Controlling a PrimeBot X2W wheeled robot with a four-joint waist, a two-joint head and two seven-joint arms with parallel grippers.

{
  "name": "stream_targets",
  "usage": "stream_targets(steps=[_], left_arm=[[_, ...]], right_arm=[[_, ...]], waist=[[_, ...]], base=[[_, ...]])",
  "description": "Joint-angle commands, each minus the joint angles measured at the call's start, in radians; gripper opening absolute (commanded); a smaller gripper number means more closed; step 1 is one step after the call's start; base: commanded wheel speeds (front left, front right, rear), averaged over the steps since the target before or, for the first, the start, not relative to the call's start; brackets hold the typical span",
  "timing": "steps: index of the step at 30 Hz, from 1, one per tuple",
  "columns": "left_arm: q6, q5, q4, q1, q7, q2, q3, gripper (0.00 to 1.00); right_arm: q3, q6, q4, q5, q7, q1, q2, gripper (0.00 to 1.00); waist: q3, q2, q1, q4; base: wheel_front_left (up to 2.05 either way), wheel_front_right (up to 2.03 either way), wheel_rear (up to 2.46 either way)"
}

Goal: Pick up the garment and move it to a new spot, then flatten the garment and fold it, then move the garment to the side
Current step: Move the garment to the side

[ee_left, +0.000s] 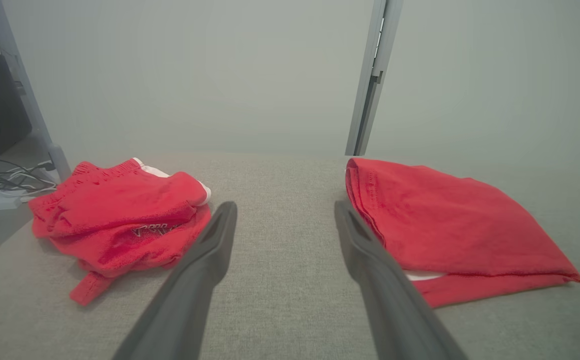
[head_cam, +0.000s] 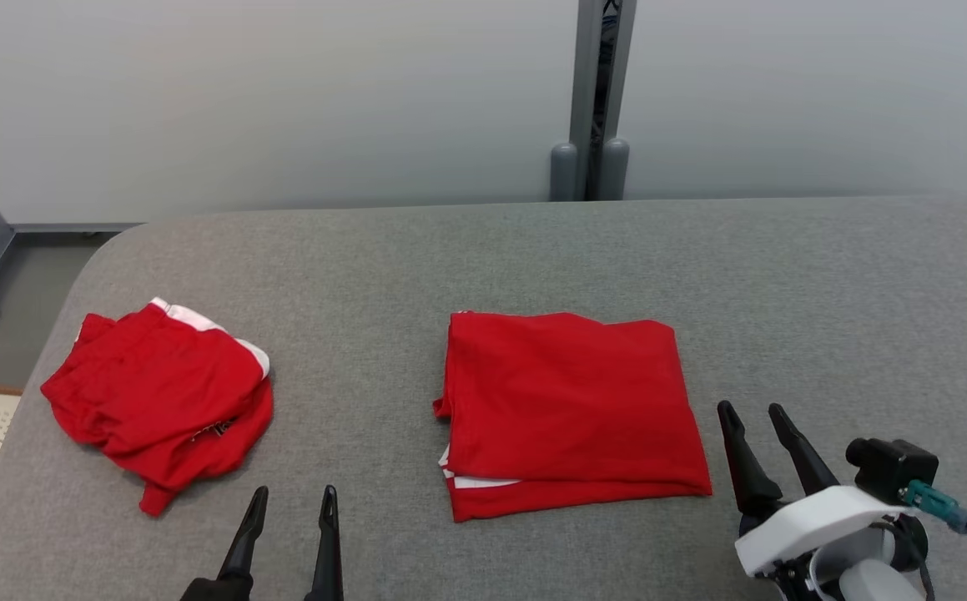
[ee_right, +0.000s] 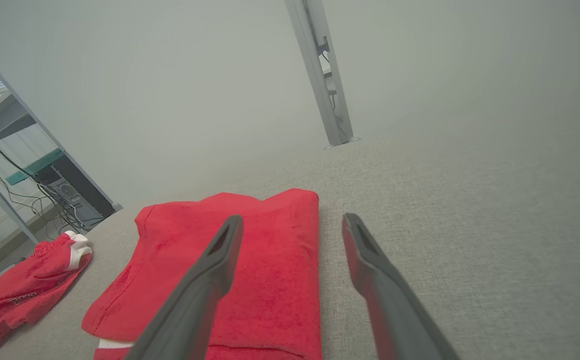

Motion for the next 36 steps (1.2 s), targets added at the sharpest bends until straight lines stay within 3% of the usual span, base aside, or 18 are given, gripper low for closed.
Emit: stream_targets(steps=[1,6,16,31,33,34,36], left_arm=[[0.001,0.01,-0.002,-0.025,-0.004,0.004,-0.002,1.0],[0.002,0.01,-0.003,-0.042,-0.004,0.004,-0.01,1.0],[0.003,0.012,0.0,-0.07,-0.004,0.003,-0.035,1.0],[0.01,0.016,0.006,-0.103,-0.004,0.004,-0.06,1.0],[0.009,0.014,0.002,-0.105,-0.004,0.003,-0.062,1.0],[0.01,0.012,0.002,-0.106,-0.004,0.003,-0.063,1.0],[0.013,0.01,0.002,-0.108,-0.004,0.003,-0.065,1.0]], right_arm=[[0.014,0.0,0.037,0.053,-0.005,-0.042,-0.01,1.0],[0.029,0.0,0.194,0.207,0.041,-0.148,-0.04,1.0],[0.081,0.0,0.369,0.341,0.119,-0.264,-0.075,1.0],[0.179,0.0,0.468,0.488,0.202,-0.325,-0.068,0.99],[0.195,0.0,0.474,0.5,0.201,-0.33,-0.068,0.41],[0.202,0.0,0.476,0.506,0.199,-0.331,-0.069,0.05],[0.217,0.0,0.478,0.517,0.197,-0.332,-0.071,0.0]], waist=[[0.025,0.0,0.0,0.029],[0.056,0.0,0.0,0.072],[0.105,0.0,0.0,0.139],[0.139,0.0,0.0,0.18],[0.144,0.0,0.0,0.184],[0.146,0.0,0.0,0.186],[0.148,0.0,0.0,0.188]], base=[[0.0,0.0,0.0],[0.0,0.0,0.0],[0.0,0.0,0.0],[0.0,0.0,0.0],[0.0,0.0,0.0],[0.0,0.0,0.0],[0.0,0.0,0.0]])
